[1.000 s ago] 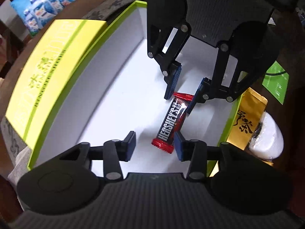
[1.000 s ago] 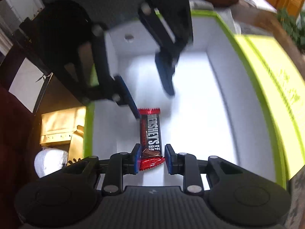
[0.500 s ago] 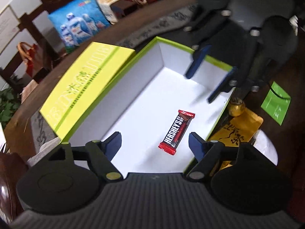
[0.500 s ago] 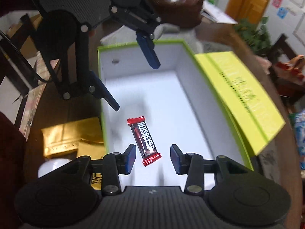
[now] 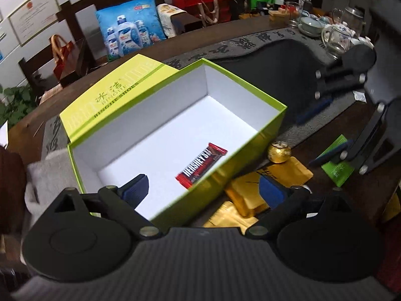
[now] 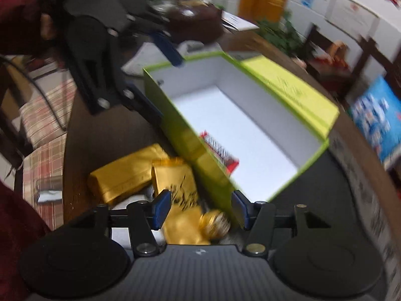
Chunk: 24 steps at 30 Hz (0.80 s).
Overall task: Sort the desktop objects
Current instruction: 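Withdraw both grippers from the green box, then move the right gripper to the gold foil ball and close it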
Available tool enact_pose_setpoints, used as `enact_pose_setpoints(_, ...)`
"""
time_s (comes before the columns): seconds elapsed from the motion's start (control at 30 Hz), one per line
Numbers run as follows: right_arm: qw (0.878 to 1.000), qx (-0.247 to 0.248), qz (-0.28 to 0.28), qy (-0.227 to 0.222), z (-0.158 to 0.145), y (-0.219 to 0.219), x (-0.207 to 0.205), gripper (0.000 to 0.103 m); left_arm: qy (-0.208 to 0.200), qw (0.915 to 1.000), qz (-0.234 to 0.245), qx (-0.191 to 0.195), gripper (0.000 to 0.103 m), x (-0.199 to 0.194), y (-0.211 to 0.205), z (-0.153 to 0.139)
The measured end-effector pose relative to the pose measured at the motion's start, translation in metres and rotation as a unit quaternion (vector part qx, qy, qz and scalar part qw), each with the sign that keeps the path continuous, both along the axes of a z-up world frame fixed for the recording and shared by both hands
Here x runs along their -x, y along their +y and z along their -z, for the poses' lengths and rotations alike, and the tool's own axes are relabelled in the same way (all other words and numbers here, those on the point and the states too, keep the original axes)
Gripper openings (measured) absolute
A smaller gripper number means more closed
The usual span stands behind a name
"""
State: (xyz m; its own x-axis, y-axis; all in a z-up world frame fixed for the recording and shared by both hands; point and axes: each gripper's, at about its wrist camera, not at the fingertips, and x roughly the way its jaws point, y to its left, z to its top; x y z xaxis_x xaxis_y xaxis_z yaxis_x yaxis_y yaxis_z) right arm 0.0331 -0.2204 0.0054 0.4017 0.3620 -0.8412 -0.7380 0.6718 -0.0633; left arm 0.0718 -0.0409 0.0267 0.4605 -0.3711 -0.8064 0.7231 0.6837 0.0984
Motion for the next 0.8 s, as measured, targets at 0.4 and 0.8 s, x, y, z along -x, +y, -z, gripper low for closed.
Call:
enact_pose_setpoints(0.4,0.975,-0.048,0.215,0.033,0.05,-0.02,-0.005,0.051,0.062,0.9923,-0.078,0.074,0.099,0.022,-0.015,0.026)
enact_pose_setpoints(0.8,0.956,-0.088,0.278,0.046,0.069,-0.033,-0.014,0.043,0.11,0.9807,-0.139,0.082,0.099,0.01,-0.041,0.046)
